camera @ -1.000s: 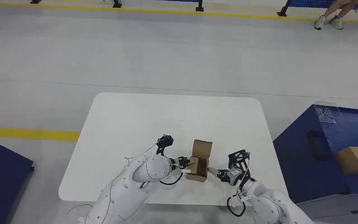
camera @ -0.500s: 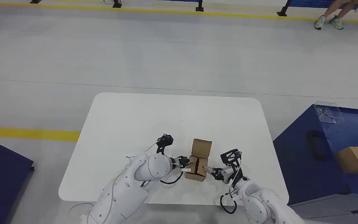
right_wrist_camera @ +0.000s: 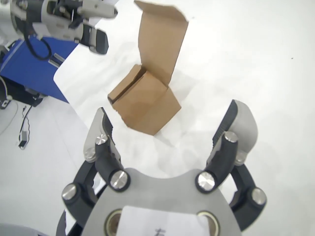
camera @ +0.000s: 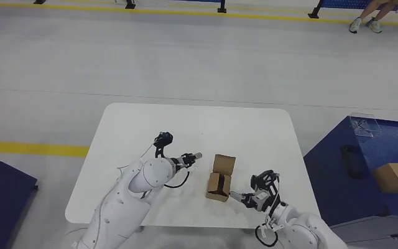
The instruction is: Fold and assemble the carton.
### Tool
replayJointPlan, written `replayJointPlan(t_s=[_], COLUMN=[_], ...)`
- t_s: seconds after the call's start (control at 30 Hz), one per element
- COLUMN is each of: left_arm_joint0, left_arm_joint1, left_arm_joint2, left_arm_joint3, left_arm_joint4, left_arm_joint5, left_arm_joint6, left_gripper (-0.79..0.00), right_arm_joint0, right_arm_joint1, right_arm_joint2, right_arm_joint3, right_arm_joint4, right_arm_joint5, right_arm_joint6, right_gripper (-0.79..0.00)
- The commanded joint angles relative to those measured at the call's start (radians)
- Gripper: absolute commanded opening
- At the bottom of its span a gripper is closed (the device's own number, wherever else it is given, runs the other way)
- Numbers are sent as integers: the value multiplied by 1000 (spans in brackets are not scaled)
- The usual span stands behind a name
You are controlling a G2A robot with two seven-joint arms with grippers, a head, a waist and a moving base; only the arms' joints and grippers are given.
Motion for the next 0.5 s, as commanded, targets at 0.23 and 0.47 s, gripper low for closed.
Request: replayJointPlan(t_s=[0.23,0.47], left_arm_joint0=[-165,-285], left_arm_joint1=[-51,-113], left_arm_joint2=[109,210], left_arm_joint3=[258,459], left_arm_joint4=[-54,-107], left_arm_joint5=[-76,-133], left_arm_joint6=[-22,-26], left_gripper=[0,0], right_arm_joint0=[-24,-7], right_arm_joint1=[-8,-18], right_arm_joint2=[-49,-76], right_arm_joint3=[0,13], right_arm_joint4=[-114,-171], right_arm_joint5=[-13,12], right_arm_joint6=[-32,-61], right_gripper=[0,0])
